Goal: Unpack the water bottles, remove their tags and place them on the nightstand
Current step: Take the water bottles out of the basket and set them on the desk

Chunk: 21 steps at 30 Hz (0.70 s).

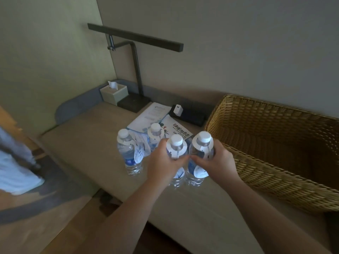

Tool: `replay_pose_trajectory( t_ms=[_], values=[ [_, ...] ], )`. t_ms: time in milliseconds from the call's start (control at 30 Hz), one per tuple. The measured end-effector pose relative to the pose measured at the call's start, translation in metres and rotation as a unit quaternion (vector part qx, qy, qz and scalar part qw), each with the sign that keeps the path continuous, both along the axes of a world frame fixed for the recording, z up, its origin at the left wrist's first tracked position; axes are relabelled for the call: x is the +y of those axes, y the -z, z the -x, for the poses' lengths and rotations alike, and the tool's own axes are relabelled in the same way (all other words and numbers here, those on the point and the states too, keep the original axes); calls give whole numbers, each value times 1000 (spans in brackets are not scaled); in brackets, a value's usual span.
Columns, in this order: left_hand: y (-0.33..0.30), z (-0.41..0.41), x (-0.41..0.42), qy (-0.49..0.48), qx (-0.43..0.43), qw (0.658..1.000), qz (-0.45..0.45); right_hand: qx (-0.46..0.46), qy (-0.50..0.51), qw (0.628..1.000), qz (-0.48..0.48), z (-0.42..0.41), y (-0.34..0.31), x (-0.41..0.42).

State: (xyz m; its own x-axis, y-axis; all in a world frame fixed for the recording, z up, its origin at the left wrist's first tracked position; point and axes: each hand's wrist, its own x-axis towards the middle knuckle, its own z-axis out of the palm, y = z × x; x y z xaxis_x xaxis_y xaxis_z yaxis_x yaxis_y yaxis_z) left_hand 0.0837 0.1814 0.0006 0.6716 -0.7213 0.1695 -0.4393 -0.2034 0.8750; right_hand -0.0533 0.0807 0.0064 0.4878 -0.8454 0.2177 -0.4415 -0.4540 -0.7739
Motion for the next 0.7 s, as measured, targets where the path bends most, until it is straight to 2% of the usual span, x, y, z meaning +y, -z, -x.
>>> replay_pose_trajectory(
  t_ms=[267,700],
  values=[
    [33,5,-2,-19,-16,1000,14,34,29,998,-43,8,42,-1],
    [36,7,11,1,-14,1000,-7,27,6,993,-112,13,45,0]
  ],
)
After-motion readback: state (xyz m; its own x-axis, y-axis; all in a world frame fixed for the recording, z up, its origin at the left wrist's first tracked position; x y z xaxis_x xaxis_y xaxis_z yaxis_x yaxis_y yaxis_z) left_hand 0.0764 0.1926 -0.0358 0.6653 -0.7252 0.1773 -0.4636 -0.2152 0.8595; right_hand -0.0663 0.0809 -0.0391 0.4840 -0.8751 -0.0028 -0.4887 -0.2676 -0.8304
